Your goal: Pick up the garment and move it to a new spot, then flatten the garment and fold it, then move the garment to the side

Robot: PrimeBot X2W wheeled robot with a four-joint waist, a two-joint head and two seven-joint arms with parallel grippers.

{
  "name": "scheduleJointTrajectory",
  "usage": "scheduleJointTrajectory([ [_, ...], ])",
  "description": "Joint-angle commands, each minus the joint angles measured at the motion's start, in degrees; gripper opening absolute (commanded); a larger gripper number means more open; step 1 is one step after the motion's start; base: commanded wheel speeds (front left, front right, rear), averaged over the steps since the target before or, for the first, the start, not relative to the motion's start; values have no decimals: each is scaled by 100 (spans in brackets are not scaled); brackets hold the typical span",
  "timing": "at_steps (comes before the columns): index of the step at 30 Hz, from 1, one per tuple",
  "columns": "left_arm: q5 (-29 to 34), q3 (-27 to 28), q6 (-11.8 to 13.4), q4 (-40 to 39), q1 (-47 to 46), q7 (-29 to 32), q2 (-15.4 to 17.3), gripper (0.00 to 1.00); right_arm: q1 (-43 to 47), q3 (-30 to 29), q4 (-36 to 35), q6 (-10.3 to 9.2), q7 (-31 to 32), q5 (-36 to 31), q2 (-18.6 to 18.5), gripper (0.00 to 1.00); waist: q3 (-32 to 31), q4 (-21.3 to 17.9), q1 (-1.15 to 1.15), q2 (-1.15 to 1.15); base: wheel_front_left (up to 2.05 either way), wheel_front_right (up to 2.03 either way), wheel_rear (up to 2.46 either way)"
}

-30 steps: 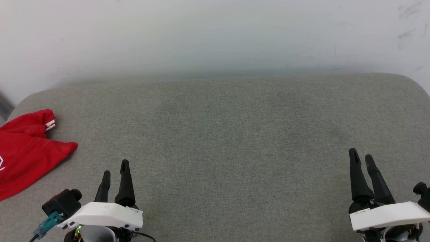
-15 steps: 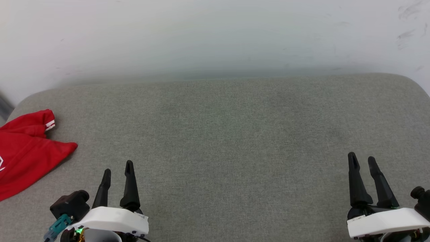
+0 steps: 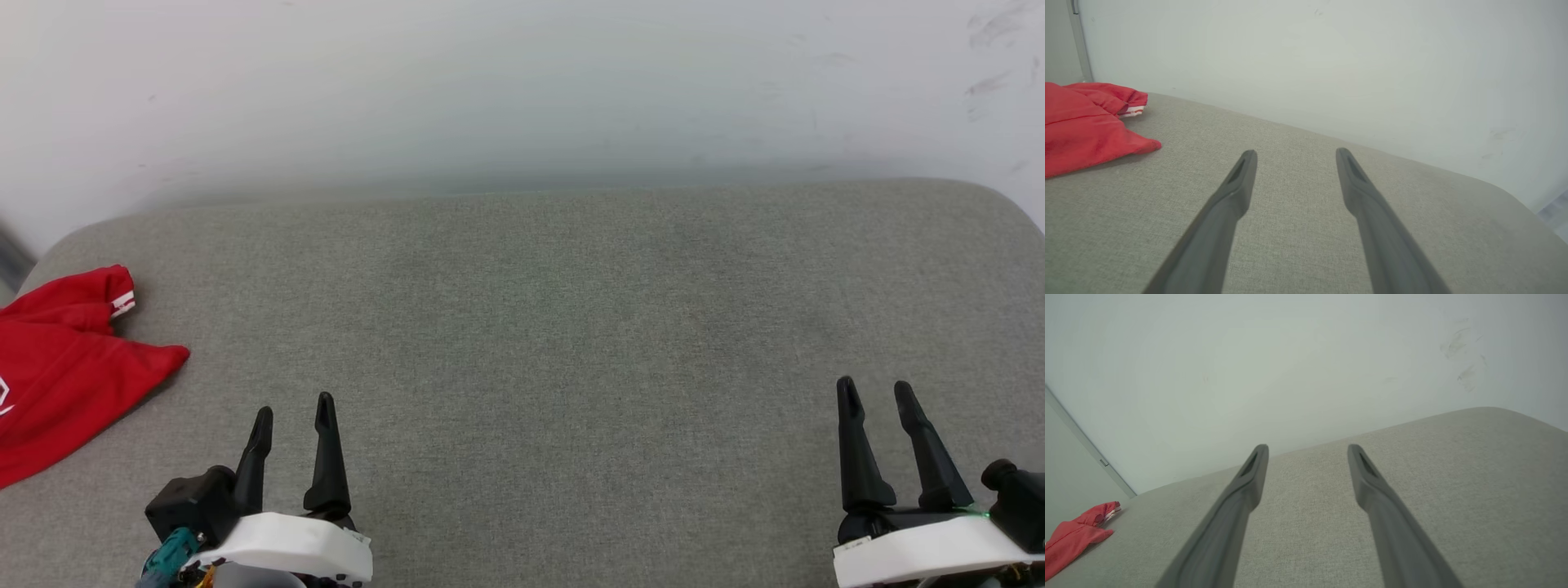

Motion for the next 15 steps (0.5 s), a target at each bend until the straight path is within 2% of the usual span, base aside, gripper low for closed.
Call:
scheduleJointTrajectory([
  [1, 177, -26, -21, -71, 0, -57, 4, 100, 38, 12, -81, 0, -57, -175, -11, 100, 1, 1, 0, 0, 0, 0, 0],
  [15, 794, -58, -49, -40, 88, -218, -14, 100, 137, 56, -228, 0, -216, -794, -11, 100, 10, -2, 0, 0, 0, 0, 0],
])
